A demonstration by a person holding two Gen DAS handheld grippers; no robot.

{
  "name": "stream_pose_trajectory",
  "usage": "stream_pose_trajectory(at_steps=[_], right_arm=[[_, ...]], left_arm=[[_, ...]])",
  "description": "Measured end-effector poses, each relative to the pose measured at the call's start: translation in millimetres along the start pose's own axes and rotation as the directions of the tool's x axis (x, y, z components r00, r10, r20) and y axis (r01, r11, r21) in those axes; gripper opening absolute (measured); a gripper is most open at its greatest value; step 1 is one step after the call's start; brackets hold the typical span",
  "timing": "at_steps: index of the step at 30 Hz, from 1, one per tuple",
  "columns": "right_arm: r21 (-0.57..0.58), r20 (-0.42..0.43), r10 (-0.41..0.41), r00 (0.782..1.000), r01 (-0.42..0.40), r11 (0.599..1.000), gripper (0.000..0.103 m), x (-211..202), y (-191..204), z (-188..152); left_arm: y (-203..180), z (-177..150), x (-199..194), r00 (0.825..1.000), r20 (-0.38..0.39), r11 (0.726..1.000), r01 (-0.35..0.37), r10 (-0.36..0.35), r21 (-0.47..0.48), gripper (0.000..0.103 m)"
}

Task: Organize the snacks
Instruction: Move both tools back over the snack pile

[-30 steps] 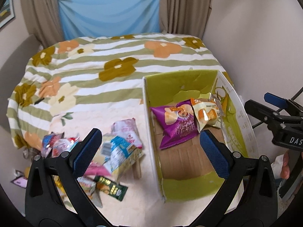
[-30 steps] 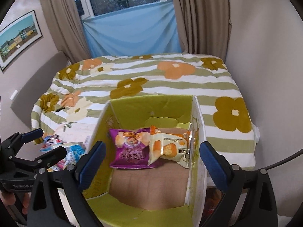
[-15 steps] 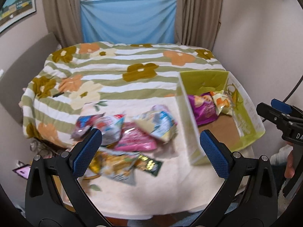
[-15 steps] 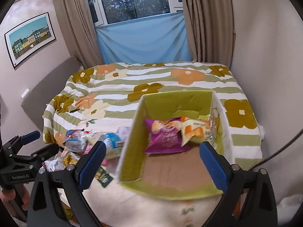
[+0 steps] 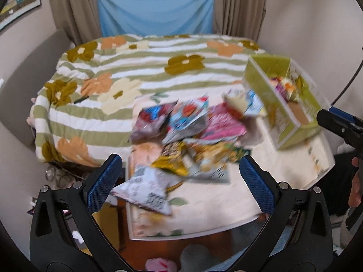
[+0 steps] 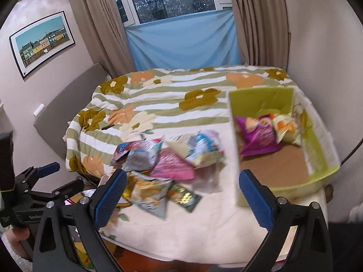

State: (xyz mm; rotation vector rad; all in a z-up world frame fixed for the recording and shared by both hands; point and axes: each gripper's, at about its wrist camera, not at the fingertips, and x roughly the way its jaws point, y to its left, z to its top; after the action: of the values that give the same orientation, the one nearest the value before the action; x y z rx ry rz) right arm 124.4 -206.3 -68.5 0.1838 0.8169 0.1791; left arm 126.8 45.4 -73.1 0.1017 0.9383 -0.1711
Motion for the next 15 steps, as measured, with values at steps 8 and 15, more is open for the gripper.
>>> stream_pose_trajectory(at_steps=[8,15], right_arm=[[0.075,-0.071,-0.010,0.997,0.015,0.997,0.098,51,46,-41],[0.103,-0.131,-0.031,0.991,0.045,0.994,0.098,89,62,-61]], left_arm=[[53,-25,59,0.989,-0.140,0.996,0.063,-0.055,0.056,0.102],[61,-40,118,0.965,-0.251,0.986,0.112,-0.077,0.127,0.102]])
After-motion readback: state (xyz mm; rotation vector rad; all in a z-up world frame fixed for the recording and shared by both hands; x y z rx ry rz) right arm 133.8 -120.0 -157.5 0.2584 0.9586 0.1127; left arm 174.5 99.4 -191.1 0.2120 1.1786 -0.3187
